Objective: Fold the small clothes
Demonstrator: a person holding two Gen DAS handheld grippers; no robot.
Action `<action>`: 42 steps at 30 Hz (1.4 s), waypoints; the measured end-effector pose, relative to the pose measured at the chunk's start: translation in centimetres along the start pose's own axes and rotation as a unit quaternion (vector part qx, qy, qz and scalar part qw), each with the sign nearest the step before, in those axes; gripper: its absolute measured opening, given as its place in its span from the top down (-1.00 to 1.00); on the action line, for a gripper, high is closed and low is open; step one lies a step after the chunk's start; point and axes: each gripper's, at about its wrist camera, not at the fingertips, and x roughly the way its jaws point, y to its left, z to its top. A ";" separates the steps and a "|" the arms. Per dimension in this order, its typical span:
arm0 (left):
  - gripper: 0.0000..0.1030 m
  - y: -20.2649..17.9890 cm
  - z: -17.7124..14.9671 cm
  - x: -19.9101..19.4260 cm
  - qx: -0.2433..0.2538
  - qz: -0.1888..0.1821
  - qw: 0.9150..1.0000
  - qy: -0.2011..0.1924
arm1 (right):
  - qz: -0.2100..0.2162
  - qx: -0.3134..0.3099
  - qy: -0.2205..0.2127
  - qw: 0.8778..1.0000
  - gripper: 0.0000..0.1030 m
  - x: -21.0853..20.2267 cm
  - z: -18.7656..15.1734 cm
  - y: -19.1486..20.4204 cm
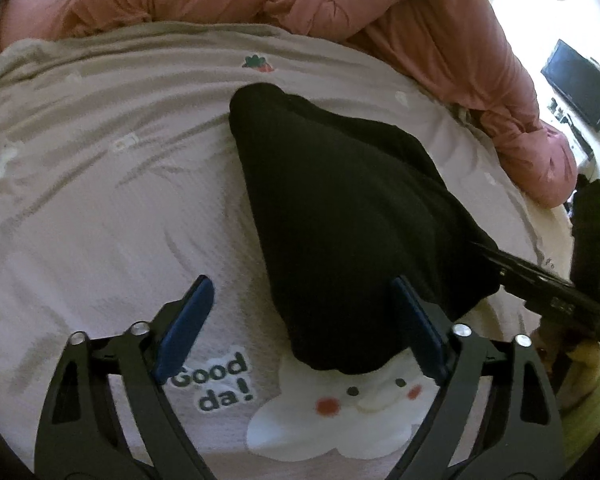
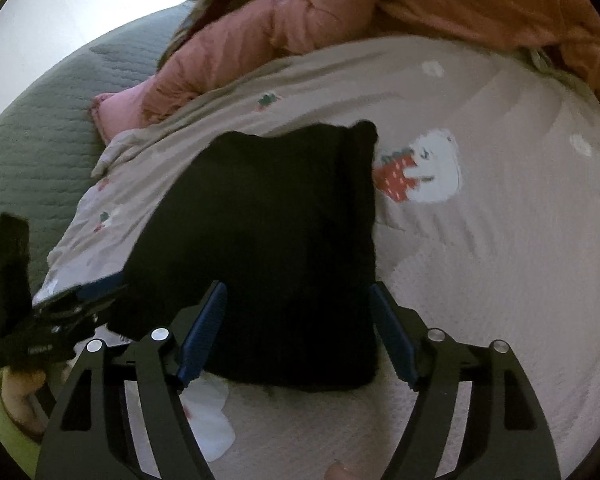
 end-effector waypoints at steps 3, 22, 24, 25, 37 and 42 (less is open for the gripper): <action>-0.13 -0.6 -0.1 0.3 0.007 -0.007 1.000 0.004 | 0.023 0.029 0.012 0.999 -0.36 0.9 -0.1 -0.9; -0.15 -0.7 -1.2 -0.1 0.032 0.009 0.999 0.015 | -0.077 -0.043 -0.010 0.996 0.05 0.0 -1.8 1.9; -0.16 -0.7 -1.3 -0.2 0.033 0.010 0.999 0.015 | -0.096 -0.056 -0.016 0.994 -0.07 -0.2 -2.0 2.5; -0.17 -0.7 -1.3 -0.2 0.033 0.011 0.999 0.015 | -0.099 -0.059 -0.017 0.993 -0.07 -0.4 -2.2 2.7; -0.22 -1.3 -1.5 -1.1 0.035 0.016 0.999 0.009 | -0.119 -0.066 -0.040 0.990 -0.51 -2.8 -2.8 2.8; -0.28 -1.7 -1.5 -2.3 0.038 0.015 0.999 -0.004 | -0.117 -0.062 -0.061 0.989 -0.75 -4.5 -3.0 2.9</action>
